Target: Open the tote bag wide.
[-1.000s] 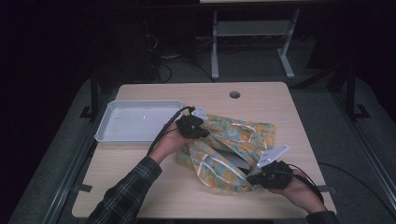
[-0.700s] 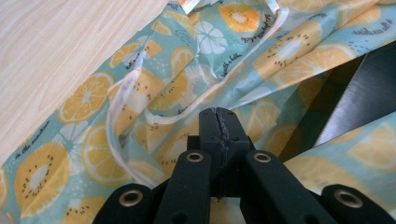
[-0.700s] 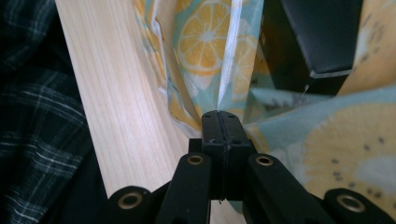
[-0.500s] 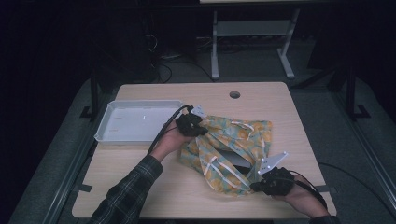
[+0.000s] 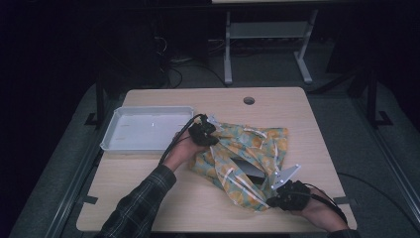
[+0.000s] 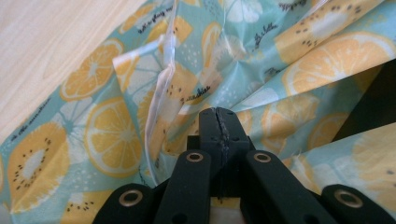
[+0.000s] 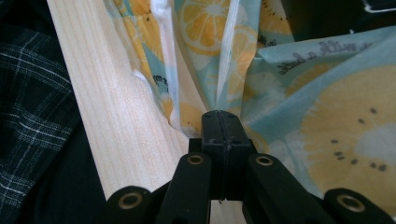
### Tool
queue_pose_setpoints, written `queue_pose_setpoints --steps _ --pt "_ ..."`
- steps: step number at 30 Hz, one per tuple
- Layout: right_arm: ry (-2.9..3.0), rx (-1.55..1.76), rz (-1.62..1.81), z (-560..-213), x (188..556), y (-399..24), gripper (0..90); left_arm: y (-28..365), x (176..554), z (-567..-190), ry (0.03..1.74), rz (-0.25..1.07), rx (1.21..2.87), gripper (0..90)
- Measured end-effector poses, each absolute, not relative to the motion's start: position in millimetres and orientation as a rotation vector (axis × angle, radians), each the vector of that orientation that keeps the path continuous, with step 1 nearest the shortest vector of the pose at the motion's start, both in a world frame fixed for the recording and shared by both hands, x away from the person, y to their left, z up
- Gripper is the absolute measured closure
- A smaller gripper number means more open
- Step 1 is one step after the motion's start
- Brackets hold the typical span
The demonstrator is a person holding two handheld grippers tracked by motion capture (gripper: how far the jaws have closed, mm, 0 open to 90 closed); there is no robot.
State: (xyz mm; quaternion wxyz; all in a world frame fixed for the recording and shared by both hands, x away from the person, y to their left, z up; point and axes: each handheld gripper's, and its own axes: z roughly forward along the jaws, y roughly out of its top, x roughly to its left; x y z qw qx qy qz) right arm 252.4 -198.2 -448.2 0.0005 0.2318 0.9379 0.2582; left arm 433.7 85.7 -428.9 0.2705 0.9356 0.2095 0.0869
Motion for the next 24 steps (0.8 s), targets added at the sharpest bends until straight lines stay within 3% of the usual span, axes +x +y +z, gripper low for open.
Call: queue_pose_setpoints --steps 16,19,24 --pt "2.951 0.726 0.803 -449.8 252.5 -197.5 89.3 80.2 434.4 -442.5 0.581 0.192 2.579 89.1" --pt "2.939 0.728 0.808 -448.6 252.4 -197.0 88.0 82.2 434.6 -438.7 0.583 0.193 2.562 84.6" --pt "2.893 0.772 0.870 -440.5 252.8 -200.0 77.7 86.6 432.5 -428.2 0.602 0.192 2.492 73.8"
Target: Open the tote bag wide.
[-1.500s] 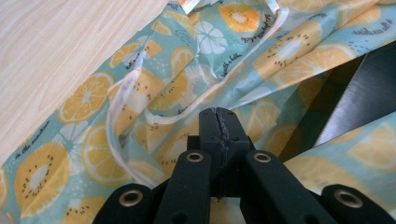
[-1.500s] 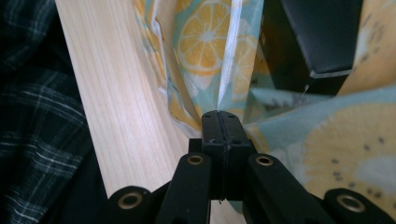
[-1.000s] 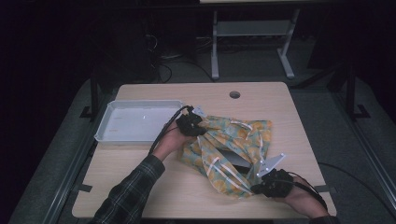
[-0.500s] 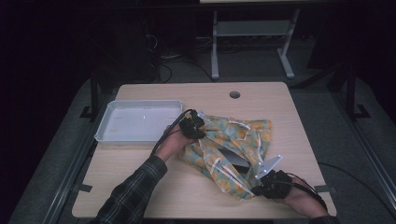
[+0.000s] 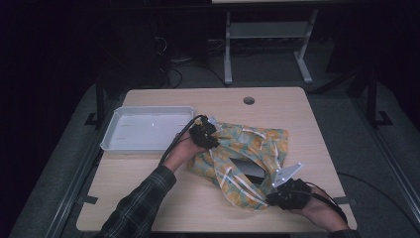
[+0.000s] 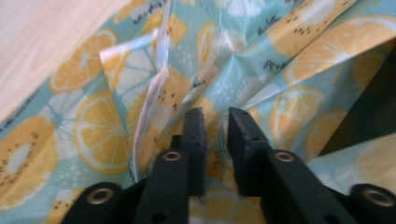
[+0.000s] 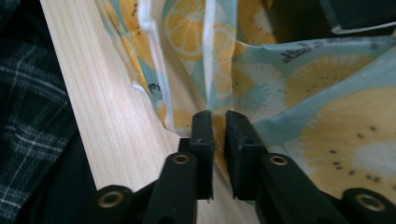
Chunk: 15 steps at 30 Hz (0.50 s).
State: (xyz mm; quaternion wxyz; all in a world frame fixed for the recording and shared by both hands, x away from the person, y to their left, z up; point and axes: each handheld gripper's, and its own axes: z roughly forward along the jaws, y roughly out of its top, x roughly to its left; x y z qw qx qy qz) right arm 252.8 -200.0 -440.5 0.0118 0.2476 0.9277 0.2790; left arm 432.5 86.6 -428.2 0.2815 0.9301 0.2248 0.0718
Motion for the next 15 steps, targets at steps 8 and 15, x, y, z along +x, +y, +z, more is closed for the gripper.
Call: queue_pose_setpoints --steps 8,15 --pt "2.801 0.828 0.959 -426.2 250.3 -205.2 61.8 91.4 425.0 -408.3 0.580 0.187 2.415 57.0" --pt "2.697 0.832 1.020 -410.8 254.2 -209.7 59.6 91.2 414.5 -393.6 0.536 0.194 2.389 49.3"
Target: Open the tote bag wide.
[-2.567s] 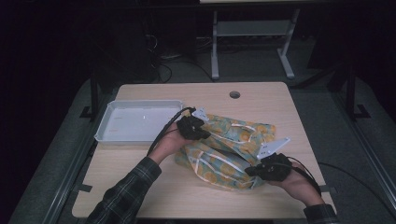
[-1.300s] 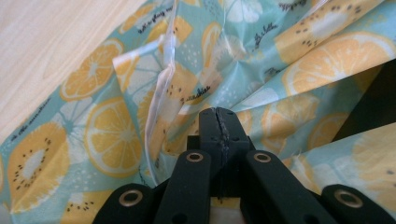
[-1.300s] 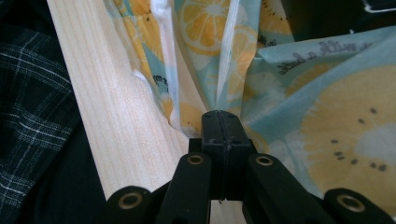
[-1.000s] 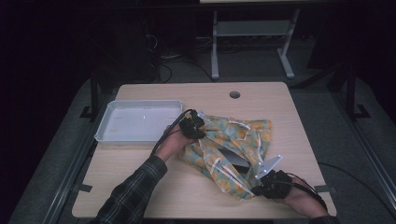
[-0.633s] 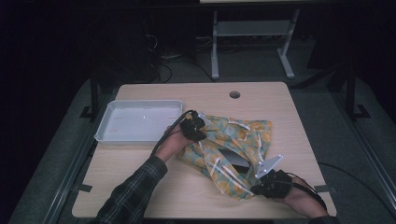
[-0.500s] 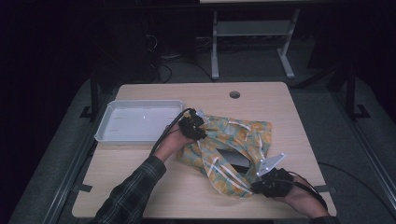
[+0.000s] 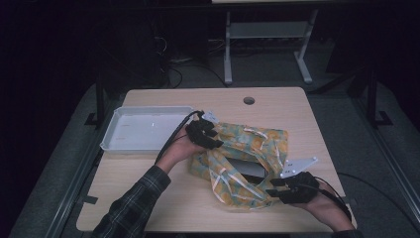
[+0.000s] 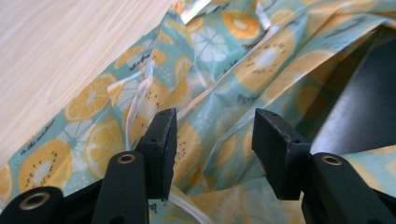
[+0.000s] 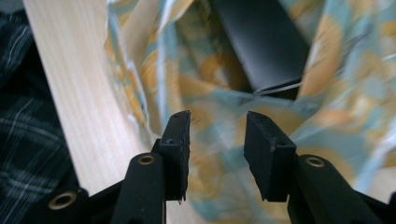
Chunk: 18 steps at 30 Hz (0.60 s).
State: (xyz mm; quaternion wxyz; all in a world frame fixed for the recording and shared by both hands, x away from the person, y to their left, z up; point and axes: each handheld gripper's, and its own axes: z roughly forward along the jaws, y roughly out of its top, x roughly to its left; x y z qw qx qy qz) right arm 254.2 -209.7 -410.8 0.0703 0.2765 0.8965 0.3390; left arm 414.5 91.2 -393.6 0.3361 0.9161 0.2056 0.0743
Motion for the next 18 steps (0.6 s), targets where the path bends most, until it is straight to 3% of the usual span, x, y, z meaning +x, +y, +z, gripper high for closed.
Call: queue_pose_setpoints --steps 18 --pt "2.558 0.928 1.029 -399.5 315.6 -186.1 58.5 88.1 388.0 -376.4 0.412 0.127 2.371 51.7"
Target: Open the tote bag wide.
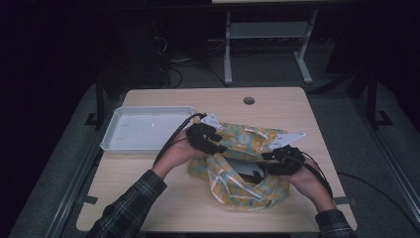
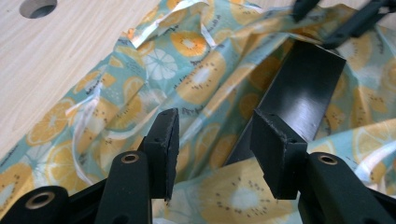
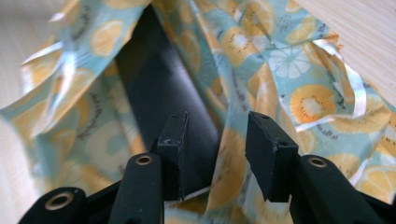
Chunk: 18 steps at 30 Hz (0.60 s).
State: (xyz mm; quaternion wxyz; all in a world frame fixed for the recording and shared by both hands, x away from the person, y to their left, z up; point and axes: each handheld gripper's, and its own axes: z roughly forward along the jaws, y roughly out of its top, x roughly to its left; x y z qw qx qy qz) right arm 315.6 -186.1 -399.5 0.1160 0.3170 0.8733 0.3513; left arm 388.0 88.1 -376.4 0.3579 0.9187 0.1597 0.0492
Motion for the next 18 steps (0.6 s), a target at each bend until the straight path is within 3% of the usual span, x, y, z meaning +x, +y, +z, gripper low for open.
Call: queue_pose_setpoints --steps 18 --pt "2.566 0.987 1.013 -408.3 334.2 -177.8 65.3 91.9 370.3 -394.2 0.377 0.046 2.416 45.7"
